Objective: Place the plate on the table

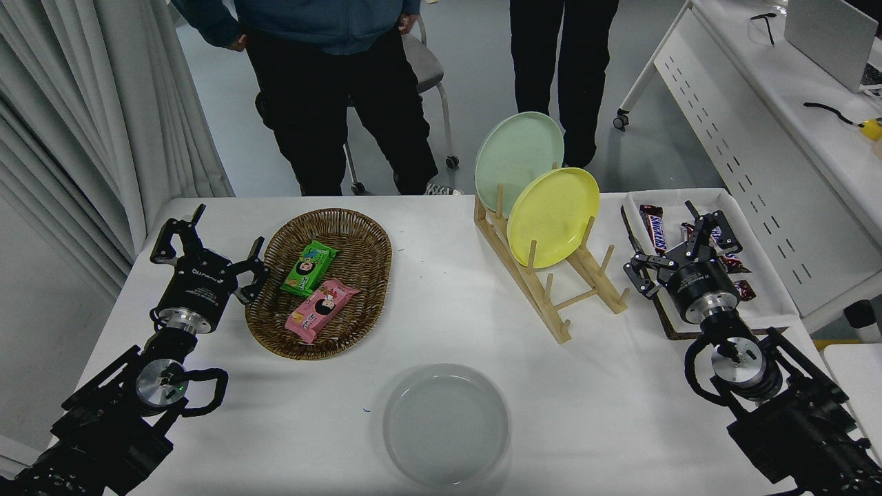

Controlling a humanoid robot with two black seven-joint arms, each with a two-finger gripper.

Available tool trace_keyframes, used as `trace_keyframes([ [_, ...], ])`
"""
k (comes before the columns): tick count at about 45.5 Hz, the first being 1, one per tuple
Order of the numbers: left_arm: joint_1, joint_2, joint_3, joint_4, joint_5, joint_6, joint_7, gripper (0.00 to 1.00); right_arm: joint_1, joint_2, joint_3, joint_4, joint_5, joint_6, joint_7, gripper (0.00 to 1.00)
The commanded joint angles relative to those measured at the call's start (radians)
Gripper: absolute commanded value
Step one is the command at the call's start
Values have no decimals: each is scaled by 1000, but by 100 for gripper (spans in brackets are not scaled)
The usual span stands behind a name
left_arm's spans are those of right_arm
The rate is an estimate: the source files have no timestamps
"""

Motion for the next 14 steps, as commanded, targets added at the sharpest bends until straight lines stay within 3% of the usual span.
trace_keyframes([
  [1,0,0,0,1,0,0,0,100,1,-3,-42,2,0,-1,0,100],
  [14,0,0,0,1,0,0,0,100,10,-4,-43,5,0,1,0,100],
])
